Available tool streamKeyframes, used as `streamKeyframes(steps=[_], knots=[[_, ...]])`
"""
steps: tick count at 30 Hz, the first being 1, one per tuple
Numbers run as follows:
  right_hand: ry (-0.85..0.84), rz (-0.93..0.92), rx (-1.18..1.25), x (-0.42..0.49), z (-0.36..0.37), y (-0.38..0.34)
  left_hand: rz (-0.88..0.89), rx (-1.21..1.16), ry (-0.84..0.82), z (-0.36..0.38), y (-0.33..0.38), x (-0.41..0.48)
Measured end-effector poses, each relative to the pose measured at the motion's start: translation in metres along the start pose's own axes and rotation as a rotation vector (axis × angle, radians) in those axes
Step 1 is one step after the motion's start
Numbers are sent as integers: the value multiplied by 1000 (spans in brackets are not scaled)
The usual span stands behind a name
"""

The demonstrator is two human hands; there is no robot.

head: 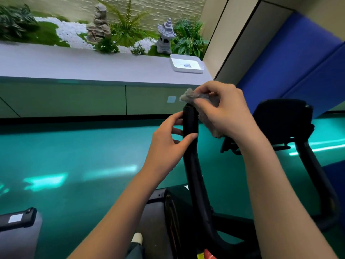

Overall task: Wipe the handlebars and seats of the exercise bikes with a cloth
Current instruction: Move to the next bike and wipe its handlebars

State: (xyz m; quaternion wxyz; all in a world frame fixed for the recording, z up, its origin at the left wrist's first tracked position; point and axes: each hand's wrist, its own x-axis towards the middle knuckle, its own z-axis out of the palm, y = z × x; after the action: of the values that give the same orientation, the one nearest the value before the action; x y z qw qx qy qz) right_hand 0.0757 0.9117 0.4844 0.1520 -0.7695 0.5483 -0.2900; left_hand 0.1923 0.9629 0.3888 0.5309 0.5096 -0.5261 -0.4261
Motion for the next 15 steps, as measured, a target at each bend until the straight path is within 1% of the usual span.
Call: streamKeyframes(steps=[3, 5, 8, 10, 12, 15], knots=[[9, -96, -40, -4, 11, -11, -5, -11, -8, 1, -1, -4], [10, -94, -69, 2, 16, -14, -8, -17, -3, 2, -2, -7], [85, -8, -32, 0, 15, -10, 3, -20, 4, 3, -4, -13], [128, 61, -55, -9, 14, -3, 11, -31, 5, 3, -4, -15], [136, 124, -100, -15, 15, 2, 12, -36, -1, 2, -5, -16], [134, 198, -65, -10, 18, 2, 4, -41, -8, 2, -6, -16]])
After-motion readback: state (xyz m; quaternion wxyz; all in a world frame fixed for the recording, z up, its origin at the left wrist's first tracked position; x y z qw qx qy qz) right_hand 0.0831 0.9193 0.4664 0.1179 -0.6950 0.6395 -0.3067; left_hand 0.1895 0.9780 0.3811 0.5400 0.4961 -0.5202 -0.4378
